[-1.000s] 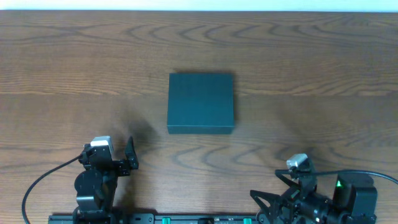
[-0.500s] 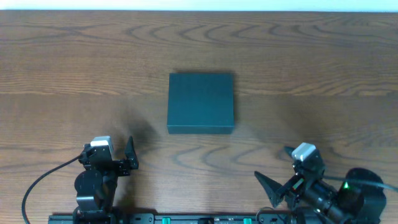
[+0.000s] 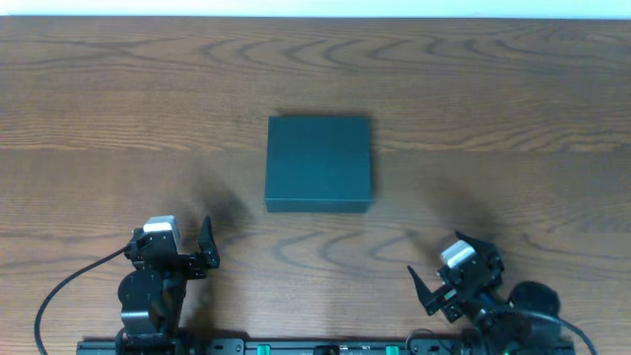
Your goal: Pack container
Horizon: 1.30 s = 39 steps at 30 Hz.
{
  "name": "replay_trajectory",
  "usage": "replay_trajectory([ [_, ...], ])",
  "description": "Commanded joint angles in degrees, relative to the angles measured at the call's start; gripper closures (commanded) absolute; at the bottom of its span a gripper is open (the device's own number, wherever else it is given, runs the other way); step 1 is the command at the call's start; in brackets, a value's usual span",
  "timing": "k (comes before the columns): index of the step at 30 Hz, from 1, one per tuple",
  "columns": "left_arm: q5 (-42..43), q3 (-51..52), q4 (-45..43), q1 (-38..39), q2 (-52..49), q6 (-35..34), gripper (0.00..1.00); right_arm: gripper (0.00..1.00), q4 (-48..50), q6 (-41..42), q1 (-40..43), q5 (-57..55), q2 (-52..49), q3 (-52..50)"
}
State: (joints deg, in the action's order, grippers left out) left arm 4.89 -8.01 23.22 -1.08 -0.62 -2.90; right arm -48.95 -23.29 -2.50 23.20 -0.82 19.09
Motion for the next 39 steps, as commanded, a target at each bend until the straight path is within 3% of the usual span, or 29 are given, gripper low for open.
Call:
replay_trajectory([
  [1,-0.4,1.2,0.0,-0.3,0.4,0.8,0.05,0.01,0.2,-0.8,-0.6,-1.3,0.5,-3.2],
  [6,-0.4,1.2,0.0,-0.3,0.4,0.8,0.05,0.01,0.6,-0.7,-0.6,-0.5,0.5,-8.3],
  [39,-0.4,1.2,0.0,-0.3,0.4,0.8,0.05,0.01,1.4,-0.8,-0.6,-0.5,0.5,-8.4],
])
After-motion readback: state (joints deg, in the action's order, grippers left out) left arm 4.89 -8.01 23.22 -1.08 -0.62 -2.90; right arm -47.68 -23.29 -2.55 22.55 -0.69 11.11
